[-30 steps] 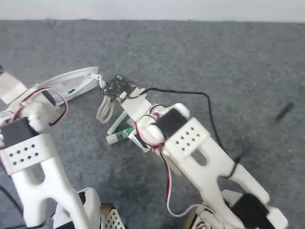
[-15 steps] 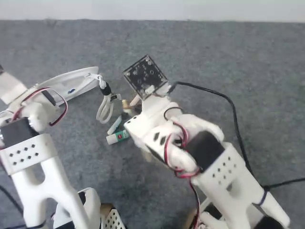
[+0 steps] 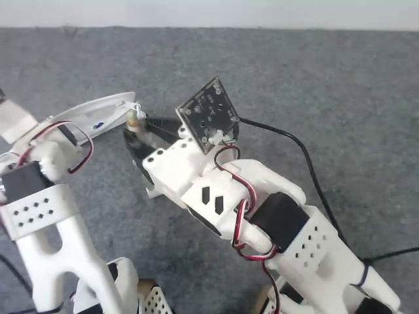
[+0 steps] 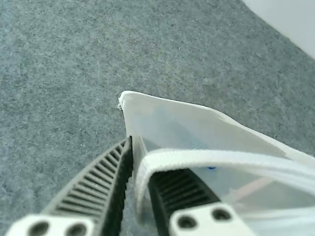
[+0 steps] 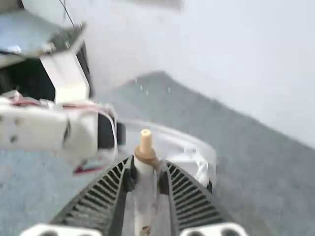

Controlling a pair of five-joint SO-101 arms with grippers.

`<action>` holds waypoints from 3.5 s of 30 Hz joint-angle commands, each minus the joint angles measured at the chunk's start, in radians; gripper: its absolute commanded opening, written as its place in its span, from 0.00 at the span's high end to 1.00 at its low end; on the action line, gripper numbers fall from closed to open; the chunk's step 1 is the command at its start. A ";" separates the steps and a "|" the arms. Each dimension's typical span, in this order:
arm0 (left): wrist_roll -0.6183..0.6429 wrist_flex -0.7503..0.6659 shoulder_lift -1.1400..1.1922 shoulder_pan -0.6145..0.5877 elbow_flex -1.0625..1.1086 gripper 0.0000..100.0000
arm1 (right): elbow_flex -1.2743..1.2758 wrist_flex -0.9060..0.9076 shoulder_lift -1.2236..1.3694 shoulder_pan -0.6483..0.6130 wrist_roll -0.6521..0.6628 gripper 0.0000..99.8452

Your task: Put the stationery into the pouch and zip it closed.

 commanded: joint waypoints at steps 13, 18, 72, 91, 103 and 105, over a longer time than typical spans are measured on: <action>0.015 -0.034 -0.006 0.006 -0.005 0.99 | -0.025 -0.381 -0.035 -0.001 -0.009 0.99; 0.011 -0.015 -0.008 0.060 -0.002 0.99 | -0.025 -0.386 -0.035 -0.001 -0.009 0.99; -0.052 0.035 -0.008 0.212 -0.002 0.99 | 0.264 -0.607 -0.150 0.010 0.287 0.99; -0.049 0.031 -0.008 0.178 -0.001 0.99 | 0.265 -0.773 0.191 0.036 0.279 0.99; -0.048 0.029 -0.008 0.176 -0.005 0.99 | 0.262 -0.771 0.209 0.036 0.198 0.87; -0.048 0.029 -0.008 0.176 -0.005 0.99 | 0.252 -0.766 0.205 0.038 0.196 0.87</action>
